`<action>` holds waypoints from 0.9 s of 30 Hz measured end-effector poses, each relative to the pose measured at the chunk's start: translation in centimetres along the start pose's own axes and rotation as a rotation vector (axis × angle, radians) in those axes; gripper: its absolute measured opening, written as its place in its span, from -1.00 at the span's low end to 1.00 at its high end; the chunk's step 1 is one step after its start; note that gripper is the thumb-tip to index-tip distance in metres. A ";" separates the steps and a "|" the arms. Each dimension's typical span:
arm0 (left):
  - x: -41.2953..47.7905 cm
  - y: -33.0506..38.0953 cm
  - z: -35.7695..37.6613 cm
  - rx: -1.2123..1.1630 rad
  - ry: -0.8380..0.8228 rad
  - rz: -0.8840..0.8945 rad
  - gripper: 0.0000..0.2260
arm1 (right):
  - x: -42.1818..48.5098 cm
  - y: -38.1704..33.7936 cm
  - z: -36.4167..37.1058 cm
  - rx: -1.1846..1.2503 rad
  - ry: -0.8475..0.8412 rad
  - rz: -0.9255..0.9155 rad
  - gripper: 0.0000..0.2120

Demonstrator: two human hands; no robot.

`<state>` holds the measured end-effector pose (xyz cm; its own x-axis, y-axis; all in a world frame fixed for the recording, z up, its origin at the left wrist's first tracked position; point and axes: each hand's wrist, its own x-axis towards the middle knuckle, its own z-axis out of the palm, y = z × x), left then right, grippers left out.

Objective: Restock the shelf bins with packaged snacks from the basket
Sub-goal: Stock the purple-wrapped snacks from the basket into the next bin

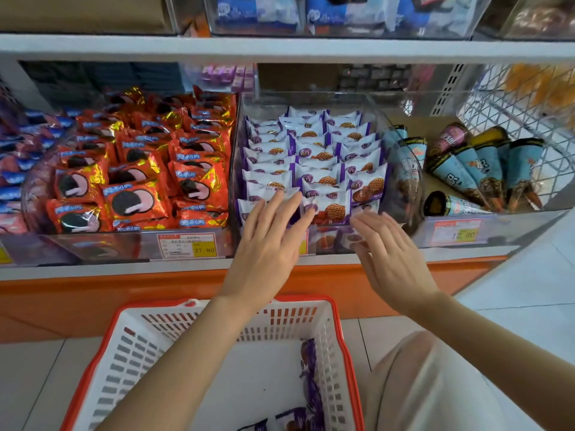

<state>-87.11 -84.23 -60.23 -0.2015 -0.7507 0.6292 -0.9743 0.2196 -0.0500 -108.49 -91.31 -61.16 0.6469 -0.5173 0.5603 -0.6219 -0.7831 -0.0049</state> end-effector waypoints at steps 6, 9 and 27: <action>-6.8 0.4 0.5 -0.059 -0.022 0.081 -0.78 | -4.3 -2.9 1.4 0.104 -0.041 -0.086 -0.66; -11.4 -0.1 1.4 -0.136 -0.168 0.078 -0.83 | -6.0 -4.6 2.9 0.158 -0.185 -0.059 -0.79; -34.7 -5.3 6.1 0.002 -1.168 -0.653 -0.45 | -13.0 -14.7 17.7 0.346 -1.175 -0.148 -0.47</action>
<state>-75.58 -63.15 -86.58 0.3313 -0.8064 -0.4899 -0.9245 -0.3812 0.0023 -99.91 -79.16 -83.06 0.8162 -0.2720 -0.5097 -0.4749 -0.8183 -0.3238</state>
